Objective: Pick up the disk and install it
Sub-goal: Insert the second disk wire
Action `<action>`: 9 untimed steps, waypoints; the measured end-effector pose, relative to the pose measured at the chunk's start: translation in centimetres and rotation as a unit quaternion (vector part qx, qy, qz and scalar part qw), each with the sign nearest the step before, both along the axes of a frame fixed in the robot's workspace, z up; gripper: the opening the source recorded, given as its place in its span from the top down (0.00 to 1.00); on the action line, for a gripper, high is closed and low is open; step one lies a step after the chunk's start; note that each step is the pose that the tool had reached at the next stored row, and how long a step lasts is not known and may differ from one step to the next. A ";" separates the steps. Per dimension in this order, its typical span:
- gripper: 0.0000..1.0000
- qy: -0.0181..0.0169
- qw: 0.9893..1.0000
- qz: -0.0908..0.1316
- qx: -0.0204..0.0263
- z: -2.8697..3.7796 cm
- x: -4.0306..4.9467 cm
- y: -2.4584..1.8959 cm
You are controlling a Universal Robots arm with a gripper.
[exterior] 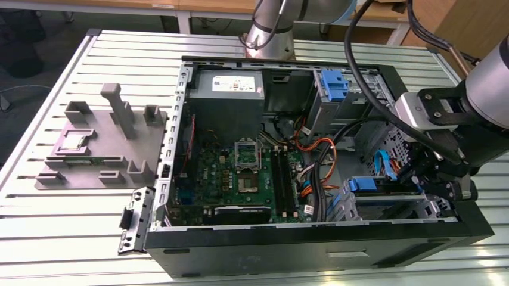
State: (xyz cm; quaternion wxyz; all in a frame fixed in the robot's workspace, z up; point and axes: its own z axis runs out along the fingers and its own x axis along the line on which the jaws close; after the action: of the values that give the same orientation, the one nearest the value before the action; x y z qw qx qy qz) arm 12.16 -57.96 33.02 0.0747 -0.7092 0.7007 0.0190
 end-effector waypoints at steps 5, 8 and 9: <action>0.84 0.000 1.000 0.000 0.000 -0.12 -0.05 0.00; 0.84 0.000 1.000 0.000 0.000 -0.19 -0.17 0.00; 0.84 0.000 1.000 0.000 0.000 -0.22 -0.20 0.00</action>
State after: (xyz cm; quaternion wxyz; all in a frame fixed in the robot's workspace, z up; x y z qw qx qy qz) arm 11.96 -57.96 32.80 0.0745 -0.7093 0.7007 0.0188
